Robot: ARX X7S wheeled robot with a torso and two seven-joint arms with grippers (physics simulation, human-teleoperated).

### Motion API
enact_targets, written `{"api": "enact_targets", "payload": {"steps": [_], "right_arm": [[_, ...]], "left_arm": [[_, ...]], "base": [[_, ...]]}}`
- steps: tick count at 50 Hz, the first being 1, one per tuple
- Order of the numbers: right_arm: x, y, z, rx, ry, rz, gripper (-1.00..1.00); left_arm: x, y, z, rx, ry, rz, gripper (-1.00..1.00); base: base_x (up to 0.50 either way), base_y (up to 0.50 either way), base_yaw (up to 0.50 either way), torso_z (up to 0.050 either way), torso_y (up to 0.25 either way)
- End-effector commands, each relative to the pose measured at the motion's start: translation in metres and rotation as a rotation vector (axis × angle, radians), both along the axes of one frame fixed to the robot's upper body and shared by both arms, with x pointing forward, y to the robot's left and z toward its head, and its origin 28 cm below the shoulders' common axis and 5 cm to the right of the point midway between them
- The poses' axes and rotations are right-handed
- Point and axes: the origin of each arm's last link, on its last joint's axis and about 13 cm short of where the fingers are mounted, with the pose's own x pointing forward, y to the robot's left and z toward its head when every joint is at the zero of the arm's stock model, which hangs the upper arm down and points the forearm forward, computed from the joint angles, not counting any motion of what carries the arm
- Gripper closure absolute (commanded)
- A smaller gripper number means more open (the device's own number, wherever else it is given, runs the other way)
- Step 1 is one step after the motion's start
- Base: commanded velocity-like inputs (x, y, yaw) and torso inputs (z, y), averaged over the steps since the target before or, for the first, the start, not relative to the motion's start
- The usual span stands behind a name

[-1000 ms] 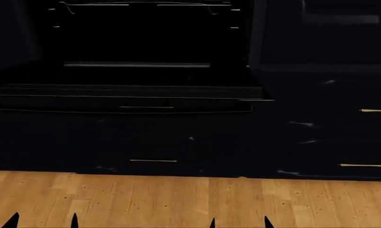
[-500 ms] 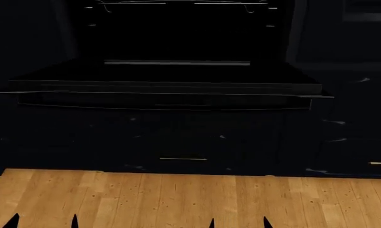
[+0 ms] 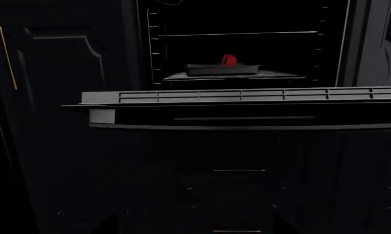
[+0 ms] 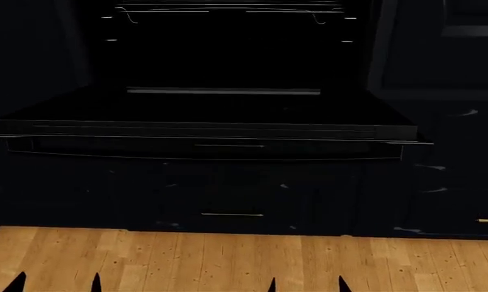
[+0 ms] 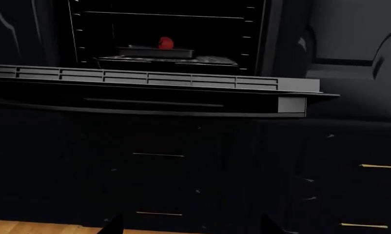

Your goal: Close the oven door

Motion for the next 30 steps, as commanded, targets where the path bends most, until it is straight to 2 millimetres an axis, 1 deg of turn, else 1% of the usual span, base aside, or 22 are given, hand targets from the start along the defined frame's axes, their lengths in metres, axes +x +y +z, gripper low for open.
{"api": "enact_targets", "payload": {"steps": [1,6,30], "right_arm": [[-0.0007,-0.0006,-0.0010,0.005,-0.003,-0.001,-1.00],[-0.0007,-0.0003,-0.0009,0.004,-0.004,0.000,-1.00],[0.0007,0.0011,-0.0020,-0.001,0.008,0.006,-1.00]], "left_arm": [[-0.0004,-0.0009,-0.0002,0.002,-0.004,-0.003,-1.00],[-0.0006,-0.0005,-0.0015,0.008,0.012,0.003,-1.00],[-0.0015,0.0008,-0.0037,0.006,0.024,0.003,-1.00]], "base": [[0.00,0.00,0.00,0.000,0.000],[0.00,0.00,0.00,0.000,0.000],[0.00,0.00,0.00,-0.033,0.000]]}}
